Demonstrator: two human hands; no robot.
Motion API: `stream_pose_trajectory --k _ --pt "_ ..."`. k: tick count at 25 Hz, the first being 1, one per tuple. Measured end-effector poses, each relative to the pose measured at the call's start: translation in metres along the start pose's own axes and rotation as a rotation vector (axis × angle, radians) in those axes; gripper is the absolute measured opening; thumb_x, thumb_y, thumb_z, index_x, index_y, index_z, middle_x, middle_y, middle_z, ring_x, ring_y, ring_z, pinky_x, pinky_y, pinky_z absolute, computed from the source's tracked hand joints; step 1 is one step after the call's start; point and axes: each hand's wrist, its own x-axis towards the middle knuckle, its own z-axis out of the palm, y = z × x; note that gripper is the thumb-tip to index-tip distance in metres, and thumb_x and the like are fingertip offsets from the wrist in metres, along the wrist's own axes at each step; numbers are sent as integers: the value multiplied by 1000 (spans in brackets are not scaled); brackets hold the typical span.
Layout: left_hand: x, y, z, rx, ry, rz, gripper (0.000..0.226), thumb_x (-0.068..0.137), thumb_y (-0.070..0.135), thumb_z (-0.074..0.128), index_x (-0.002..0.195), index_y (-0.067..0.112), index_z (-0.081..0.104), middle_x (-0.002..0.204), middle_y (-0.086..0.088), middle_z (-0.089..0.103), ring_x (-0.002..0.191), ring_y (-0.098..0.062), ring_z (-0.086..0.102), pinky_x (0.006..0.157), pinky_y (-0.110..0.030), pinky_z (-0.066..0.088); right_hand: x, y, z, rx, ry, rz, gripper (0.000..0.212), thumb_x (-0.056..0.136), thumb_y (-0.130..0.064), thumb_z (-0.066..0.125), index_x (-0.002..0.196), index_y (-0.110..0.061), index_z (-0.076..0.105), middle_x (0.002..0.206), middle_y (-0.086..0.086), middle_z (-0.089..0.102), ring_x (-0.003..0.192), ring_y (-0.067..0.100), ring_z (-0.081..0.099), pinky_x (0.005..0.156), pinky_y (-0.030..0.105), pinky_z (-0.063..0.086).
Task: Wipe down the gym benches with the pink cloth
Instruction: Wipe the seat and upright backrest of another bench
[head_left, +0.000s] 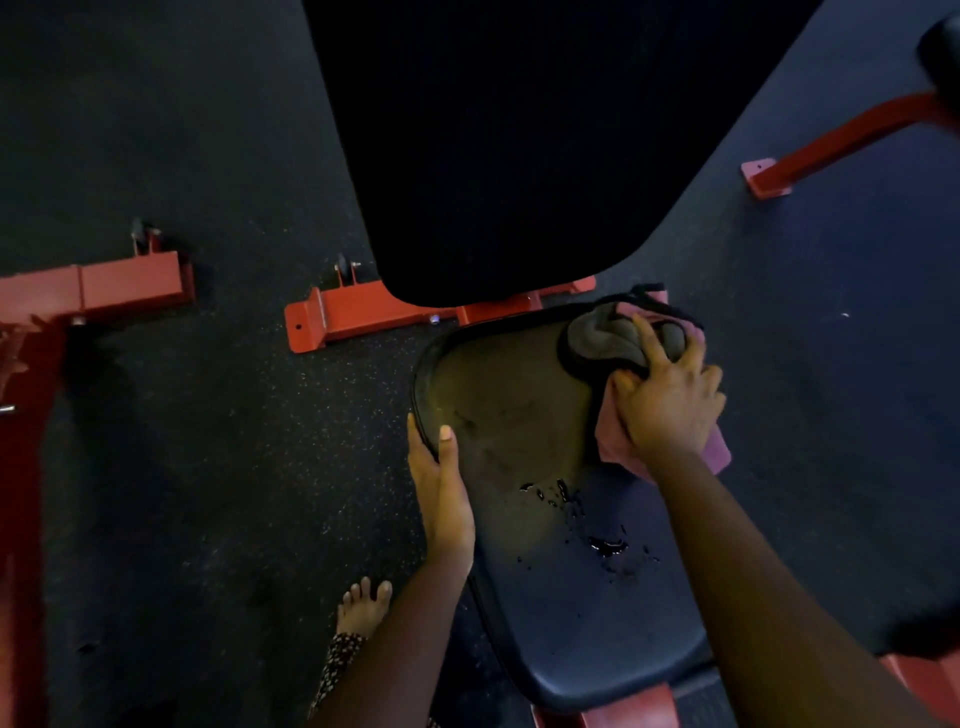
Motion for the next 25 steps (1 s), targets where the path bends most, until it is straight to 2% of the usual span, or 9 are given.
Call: stream_pose_trajectory --k 6,10,12,14,16,19,22,24,25 --pt "-3 1 -3 -27 -38 -31 68 87 54 40 147 34 15 154 4 21 137 -16 29 114 -44 27 -46 -19 7 63 -2 -114 64 87 -38 56 143 -43 26 148 12 22 114 38 38 93 49 35" --pt "4 -9 -15 -57 -163 -170 83 67 82 51 139 49 28 152 8 28 136 -18 34 110 -49 31 -100 -34 16 40 -22 -271 73 75 -35 70 139 -42 35 144 14 33 103 38 45 81 48 41" --pt "15 -22 -28 -57 -288 -223 84 66 85 48 139 46 31 151 6 32 136 -21 35 110 -51 30 -126 -40 23 22 -20 -328 78 66 -34 77 135 -41 42 138 14 42 94 38 51 72 47 45" --pt "3 -2 -36 -16 -342 -203 85 69 84 45 141 42 30 151 4 32 138 -21 33 111 -48 28 -149 -41 27 4 -9 -370 80 61 -36 80 132 -41 45 134 13 46 90 36 54 67 45 47" --pt "-9 17 -42 121 -302 -54 80 75 75 45 144 38 26 153 6 27 140 -15 27 113 -40 25 -169 -38 29 -8 5 -401 78 61 -40 79 132 -40 45 133 11 46 90 34 55 66 42 47" --pt "-20 36 -44 534 -380 366 69 86 58 40 146 30 22 154 5 17 142 -10 16 115 -31 17 -195 -33 34 -20 -2 -424 75 63 -46 77 131 -39 44 135 8 43 96 32 54 70 41 46" --pt "-11 39 -25 1022 -587 788 63 89 54 33 145 26 26 155 3 20 144 -15 10 118 -43 9 -207 -15 33 -23 11 -363 60 70 -49 66 127 -39 48 134 7 46 96 31 51 68 39 43" --pt "0 37 -10 1252 -691 947 64 90 55 27 144 22 30 154 0 24 145 -18 9 117 -48 3 -206 5 30 4 37 -257 56 72 -49 57 127 -40 50 134 7 45 91 30 50 66 38 42" --pt "5 35 -3 1329 -722 1016 63 90 55 26 144 21 32 153 -1 26 145 -20 11 116 -49 3 -203 17 28 15 44 -205 60 69 -45 59 128 -40 50 134 8 44 90 32 51 67 38 43"
